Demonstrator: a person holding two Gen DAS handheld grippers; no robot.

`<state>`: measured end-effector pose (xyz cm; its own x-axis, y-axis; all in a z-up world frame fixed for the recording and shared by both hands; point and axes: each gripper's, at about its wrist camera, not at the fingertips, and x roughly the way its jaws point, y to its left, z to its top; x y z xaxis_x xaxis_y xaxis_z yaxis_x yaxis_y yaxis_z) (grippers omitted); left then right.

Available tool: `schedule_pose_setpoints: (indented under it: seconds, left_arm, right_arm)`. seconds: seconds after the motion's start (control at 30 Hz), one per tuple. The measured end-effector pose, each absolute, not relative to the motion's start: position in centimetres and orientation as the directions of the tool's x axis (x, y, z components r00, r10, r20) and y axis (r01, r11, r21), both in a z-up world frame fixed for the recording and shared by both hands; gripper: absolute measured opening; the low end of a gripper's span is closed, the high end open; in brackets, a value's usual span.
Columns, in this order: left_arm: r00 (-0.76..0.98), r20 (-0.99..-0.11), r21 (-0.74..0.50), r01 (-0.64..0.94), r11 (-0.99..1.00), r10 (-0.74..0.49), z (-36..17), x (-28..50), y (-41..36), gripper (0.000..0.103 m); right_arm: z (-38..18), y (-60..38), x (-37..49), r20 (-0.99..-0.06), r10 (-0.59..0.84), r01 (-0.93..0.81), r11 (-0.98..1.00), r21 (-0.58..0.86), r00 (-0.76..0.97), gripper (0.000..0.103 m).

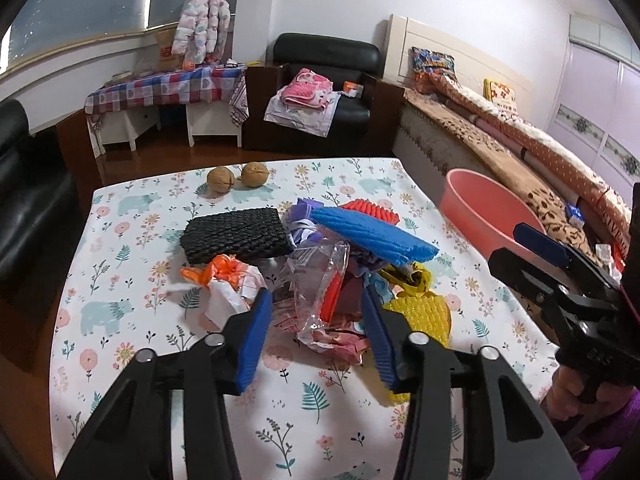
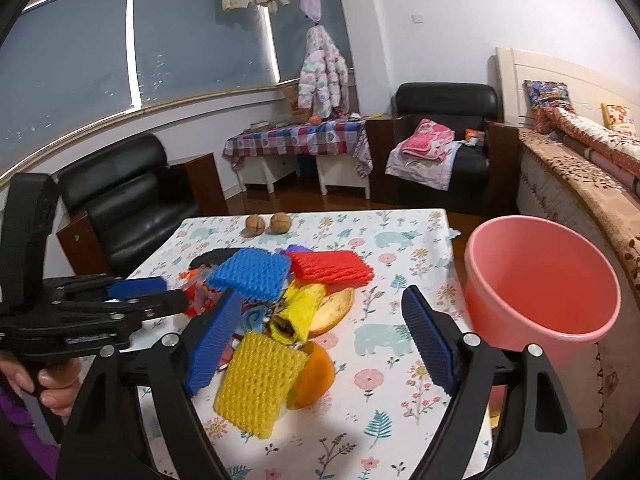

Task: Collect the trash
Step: 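Close the right gripper on the blue foam net while the left gripper grasps the clear plastic bag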

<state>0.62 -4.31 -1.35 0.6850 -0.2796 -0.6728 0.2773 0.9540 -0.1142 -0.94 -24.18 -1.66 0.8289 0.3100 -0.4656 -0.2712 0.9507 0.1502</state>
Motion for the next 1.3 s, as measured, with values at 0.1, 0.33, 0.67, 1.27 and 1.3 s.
schedule_pose_setpoints:
  seconds: [0.1,0.33,0.67,1.27,1.3]
  left_arm:
    - [0.672,-0.685,-0.12,0.276,0.954,-0.28,-1.9,1.1,-4.3,0.024]
    - [0.668,-0.68,-0.163,0.262,0.951,-0.301,-2.1,1.3,-3.0,0.016]
    - [0.677,-0.663,-0.204,0.246,0.948,-0.319,-2.0,1.2,-1.8,0.015]
    - [0.694,-0.637,-0.239,0.235,0.942,-0.335,-0.8,0.6,-1.2,0.015]
    - [0.696,-0.634,-0.241,0.235,0.941,-0.337,-0.6,0.5,-1.2,0.015]
  right_arm:
    - [-1.6,-23.4,-0.9,-0.467,0.361,-0.326,0.932,0.156,0.807,0.082]
    - [-1.2,-20.4,0.1,-0.489,0.405,-0.438,0.897,0.05,0.773,0.081]
    - [-2.2,-16.8,1.6,-0.551,0.383,-0.506,0.859,-0.085,0.742,0.069]
    - [-1.8,-20.1,2.0,-0.539,0.441,-0.434,0.888,0.151,0.717,0.007]
    - [-1.3,-20.5,1.8,-0.524,0.447,-0.43,0.888,0.162,0.725,0.007]
